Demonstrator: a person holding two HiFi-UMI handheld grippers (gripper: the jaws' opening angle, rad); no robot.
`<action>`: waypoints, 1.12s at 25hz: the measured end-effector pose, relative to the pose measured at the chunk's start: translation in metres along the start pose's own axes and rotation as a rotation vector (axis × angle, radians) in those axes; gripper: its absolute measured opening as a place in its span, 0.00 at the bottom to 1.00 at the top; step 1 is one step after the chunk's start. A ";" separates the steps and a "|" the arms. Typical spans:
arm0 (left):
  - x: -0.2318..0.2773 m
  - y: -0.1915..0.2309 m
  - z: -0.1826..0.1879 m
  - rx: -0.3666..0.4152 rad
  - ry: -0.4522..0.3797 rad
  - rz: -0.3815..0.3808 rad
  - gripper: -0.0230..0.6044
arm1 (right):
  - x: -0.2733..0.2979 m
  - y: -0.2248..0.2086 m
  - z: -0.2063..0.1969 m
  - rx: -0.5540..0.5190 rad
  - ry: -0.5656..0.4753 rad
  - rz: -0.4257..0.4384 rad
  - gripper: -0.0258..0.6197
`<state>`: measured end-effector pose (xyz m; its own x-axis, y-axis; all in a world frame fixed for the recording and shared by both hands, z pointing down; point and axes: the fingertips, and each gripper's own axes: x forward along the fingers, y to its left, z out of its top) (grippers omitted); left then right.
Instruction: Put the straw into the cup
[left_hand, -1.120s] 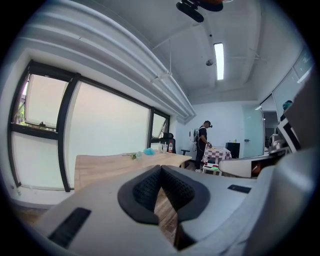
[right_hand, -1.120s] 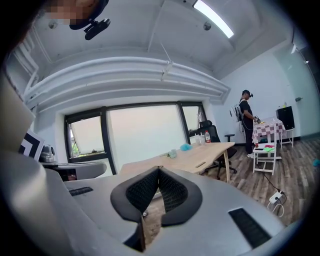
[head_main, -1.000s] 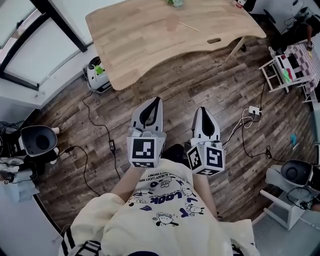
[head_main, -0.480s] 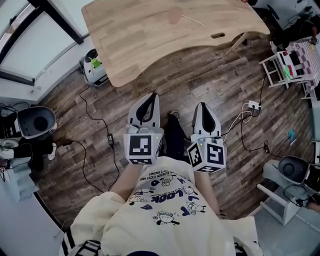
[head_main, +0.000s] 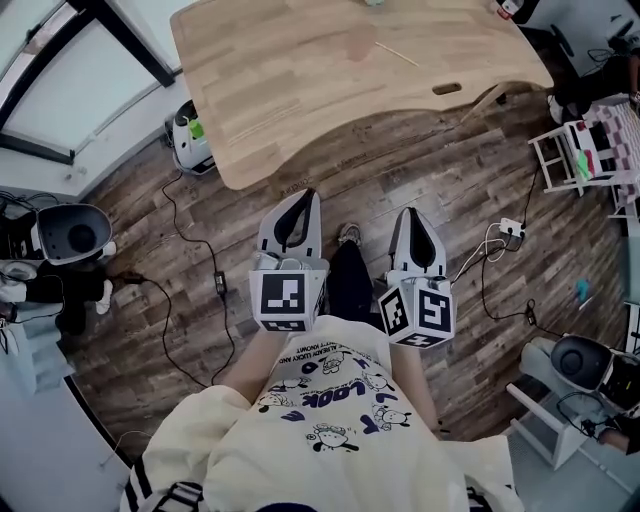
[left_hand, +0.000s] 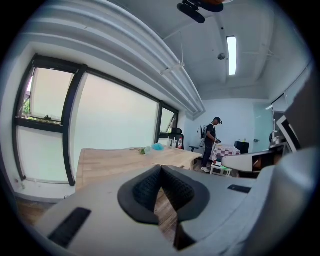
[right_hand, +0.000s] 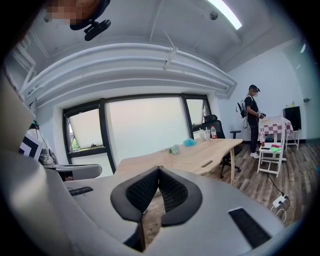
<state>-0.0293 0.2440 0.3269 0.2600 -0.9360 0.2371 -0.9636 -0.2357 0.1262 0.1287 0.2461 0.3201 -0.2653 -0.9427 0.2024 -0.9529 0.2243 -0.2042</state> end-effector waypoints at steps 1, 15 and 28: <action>0.005 -0.001 0.001 0.001 0.000 0.001 0.09 | 0.005 -0.004 0.002 0.003 -0.001 0.000 0.04; 0.096 -0.020 0.023 0.034 -0.007 0.057 0.09 | 0.084 -0.060 0.033 0.025 -0.022 0.067 0.04; 0.167 -0.031 0.045 0.016 -0.002 0.107 0.09 | 0.145 -0.103 0.055 0.041 -0.002 0.122 0.04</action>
<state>0.0411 0.0836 0.3190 0.1550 -0.9567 0.2463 -0.9868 -0.1381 0.0846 0.1962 0.0731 0.3174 -0.3788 -0.9094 0.1716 -0.9066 0.3273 -0.2664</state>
